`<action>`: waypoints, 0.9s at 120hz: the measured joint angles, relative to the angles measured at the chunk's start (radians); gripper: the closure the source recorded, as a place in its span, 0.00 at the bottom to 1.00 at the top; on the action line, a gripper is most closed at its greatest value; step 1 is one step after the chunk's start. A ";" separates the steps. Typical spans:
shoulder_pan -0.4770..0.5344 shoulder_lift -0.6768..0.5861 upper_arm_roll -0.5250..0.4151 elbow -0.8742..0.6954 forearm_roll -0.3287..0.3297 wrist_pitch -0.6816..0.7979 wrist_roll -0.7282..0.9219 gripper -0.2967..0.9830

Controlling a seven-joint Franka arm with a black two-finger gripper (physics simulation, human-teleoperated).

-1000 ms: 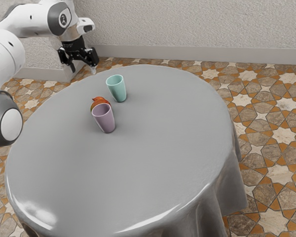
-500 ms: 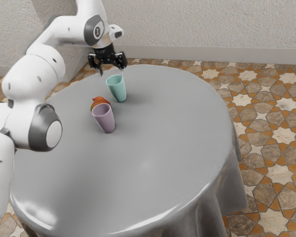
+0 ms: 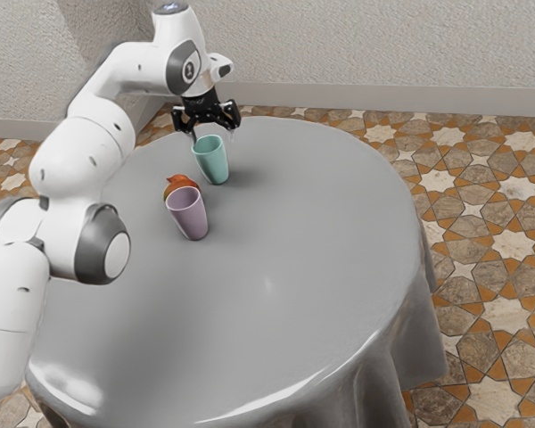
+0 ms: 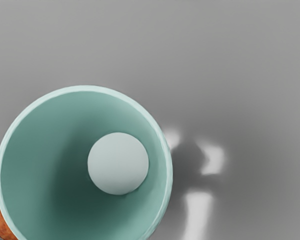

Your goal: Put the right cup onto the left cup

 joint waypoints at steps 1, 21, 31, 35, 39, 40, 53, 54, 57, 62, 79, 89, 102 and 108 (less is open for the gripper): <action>0.000 0.002 0.000 0.003 0.000 0.000 -0.001 0.25; 0.001 0.042 -0.002 0.053 -0.007 0.000 -0.020 0.25; 0.002 0.062 -0.003 0.078 -0.009 -0.001 -0.028 0.25; 0.003 0.068 -0.003 0.086 -0.010 -0.001 -0.031 0.25; 0.003 0.072 -0.003 0.090 -0.011 -0.001 -0.034 0.25; 0.003 0.073 -0.003 0.091 -0.011 -0.001 -0.035 0.25; 0.007 0.084 -0.003 0.101 -0.012 -0.001 -0.044 0.25; 0.008 0.085 -0.003 0.104 -0.012 -0.001 -0.045 0.25; 0.008 0.090 -0.003 0.112 -0.012 -0.001 -0.046 0.25; 0.009 0.095 -0.003 0.122 -0.013 -0.001 -0.049 0.25; 0.012 0.118 -0.003 0.155 -0.013 0.000 -0.058 0.25; 0.016 0.132 -0.003 0.168 -0.013 0.001 -0.062 0.25; 0.023 0.149 -0.003 0.188 -0.014 0.001 -0.067 0.28; 0.024 0.154 -0.003 0.190 -0.014 0.001 -0.070 0.31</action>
